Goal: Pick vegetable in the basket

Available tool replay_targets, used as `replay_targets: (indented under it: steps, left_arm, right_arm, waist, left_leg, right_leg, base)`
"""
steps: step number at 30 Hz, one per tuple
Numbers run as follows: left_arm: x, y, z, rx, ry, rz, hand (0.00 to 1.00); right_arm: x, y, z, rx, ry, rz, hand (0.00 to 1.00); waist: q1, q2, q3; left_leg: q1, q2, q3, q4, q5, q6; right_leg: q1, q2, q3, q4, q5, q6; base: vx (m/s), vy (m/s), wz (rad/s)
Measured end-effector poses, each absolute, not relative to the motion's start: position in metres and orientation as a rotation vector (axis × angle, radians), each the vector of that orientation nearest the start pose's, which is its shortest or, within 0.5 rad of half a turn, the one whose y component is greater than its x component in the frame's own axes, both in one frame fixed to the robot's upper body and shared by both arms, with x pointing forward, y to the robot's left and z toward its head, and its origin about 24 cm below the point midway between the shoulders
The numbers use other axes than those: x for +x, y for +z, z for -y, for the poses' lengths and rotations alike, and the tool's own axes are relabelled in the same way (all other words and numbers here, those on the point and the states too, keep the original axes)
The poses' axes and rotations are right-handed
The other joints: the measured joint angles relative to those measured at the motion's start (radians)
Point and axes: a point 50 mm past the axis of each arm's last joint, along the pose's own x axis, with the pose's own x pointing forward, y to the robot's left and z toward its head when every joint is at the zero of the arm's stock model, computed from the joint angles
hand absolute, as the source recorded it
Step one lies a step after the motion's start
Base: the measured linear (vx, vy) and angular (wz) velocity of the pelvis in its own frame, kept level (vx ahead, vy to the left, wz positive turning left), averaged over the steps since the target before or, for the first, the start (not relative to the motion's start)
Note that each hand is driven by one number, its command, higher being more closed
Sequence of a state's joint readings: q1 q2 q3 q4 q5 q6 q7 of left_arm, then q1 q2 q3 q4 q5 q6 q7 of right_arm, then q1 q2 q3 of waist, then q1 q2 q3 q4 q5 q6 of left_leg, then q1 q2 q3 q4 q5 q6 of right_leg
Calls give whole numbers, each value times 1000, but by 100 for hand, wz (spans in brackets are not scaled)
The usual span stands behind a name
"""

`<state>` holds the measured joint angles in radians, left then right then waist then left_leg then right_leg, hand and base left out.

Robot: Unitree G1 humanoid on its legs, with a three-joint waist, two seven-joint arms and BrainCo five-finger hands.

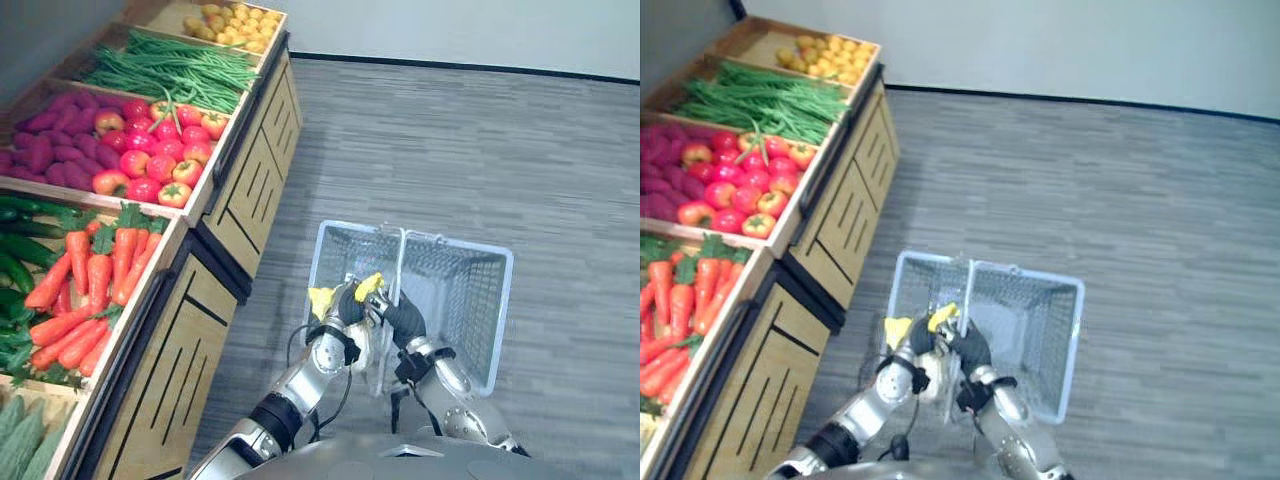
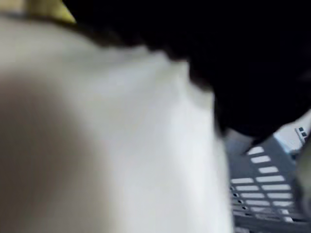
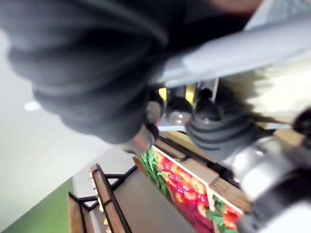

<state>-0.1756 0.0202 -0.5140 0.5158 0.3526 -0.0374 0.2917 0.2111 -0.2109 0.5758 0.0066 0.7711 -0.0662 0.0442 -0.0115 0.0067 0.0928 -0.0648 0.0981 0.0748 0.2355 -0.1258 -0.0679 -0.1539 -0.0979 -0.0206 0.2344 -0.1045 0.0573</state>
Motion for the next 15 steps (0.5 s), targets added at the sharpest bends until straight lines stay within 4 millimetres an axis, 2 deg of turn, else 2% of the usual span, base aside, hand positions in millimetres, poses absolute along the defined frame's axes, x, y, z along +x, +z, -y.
replay_targets:
  steps: [2,4,5,6,7,8,9,10,11,12,13,14,15]
  left_arm:
    - [251,-23,-47,552,-292,-100,0]
    - [254,-21,-53,512,-225,-106,0]
    - [256,-17,-58,476,-175,-102,0]
    - [258,-12,-65,452,-127,-88,0]
    - [259,-9,-69,442,-105,-79,0]
    - [259,-5,-75,418,-73,-62,0]
    - [259,-5,-78,413,-60,-64,0]
    - [258,-7,-86,408,-33,-79,0]
    - [255,-11,-95,401,-1,-103,0]
    - [253,-14,-99,394,15,-118,0]
    - [245,-19,-111,372,59,-149,0]
    - [236,-25,-126,368,103,-181,0]
    - [231,-27,-133,372,124,-193,0]
  right_arm:
    - [170,-13,75,626,400,-367,100]
    - [167,-14,81,628,384,-364,100]
    - [167,-15,87,625,365,-353,100]
    - [169,-15,94,622,336,-342,100]
    - [171,-15,98,621,320,-334,100]
    - [174,-14,105,617,289,-321,100]
    - [175,-15,108,622,272,-321,100]
    - [176,-18,112,629,243,-330,100]
    - [177,-18,116,629,227,-326,100]
    - [178,-18,117,633,218,-326,100]
    - [178,-21,121,640,195,-337,100]
    - [175,-28,122,642,171,-362,100]
    - [174,-31,123,633,155,-375,100]
  waist:
    - [0,3,11]
    - [10,-1,19]
    - [9,9,17]
    - [10,25,11]
    - [8,27,10]
    - [4,38,4]
    - [10,35,3]
    - [21,24,2]
    - [7,20,3]
    - [7,19,1]
    - [20,9,-3]
    - [32,-4,-10]
    - [33,-7,-11]
  left_leg:
    - [-46,34,66,129,-3,-23]
    - [-71,82,254,208,-3,-14]
    - [-78,102,362,175,23,9]
    - [-76,104,463,135,20,26]
    - [-71,97,507,108,17,31]
    - [-58,93,614,45,-26,76]
    - [-53,92,649,39,-37,100]
    - [-23,98,768,34,-58,90]
    - [-4,92,822,32,-28,119]
    - [-12,72,799,26,-22,143]
    - [-7,41,776,13,-28,156]
    - [5,11,753,-4,-31,161]
    - [15,-2,733,-18,-32,161]
  right_leg:
    - [82,-2,-70,-43,-3,-7]
    - [158,-16,-138,-86,-10,-17]
    - [178,-22,-180,-100,-18,-12]
    - [187,-35,-222,-98,-32,3]
    - [193,-46,-249,-97,-40,12]
    - [203,-55,-307,-96,-52,26]
    - [209,-67,-331,-96,-56,30]
    - [235,-95,-384,-105,-58,41]
    - [270,-116,-452,-115,-62,58]
    - [280,-125,-480,-111,-65,63]
    - [295,-147,-503,-100,-64,66]
    - [310,-168,-526,-73,-59,84]
    - [318,-181,-540,-40,-58,88]
  base:
    - [146,-170,86]
    - [156,-98,89]
    - [159,22,112]
    - [124,83,113]
    - [105,141,134]
    - [73,123,111]
    - [136,150,134]
    - [204,152,152]
    - [237,146,163]
    - [235,149,145]
    - [229,147,98]
    - [224,150,84]
    - [273,162,100]
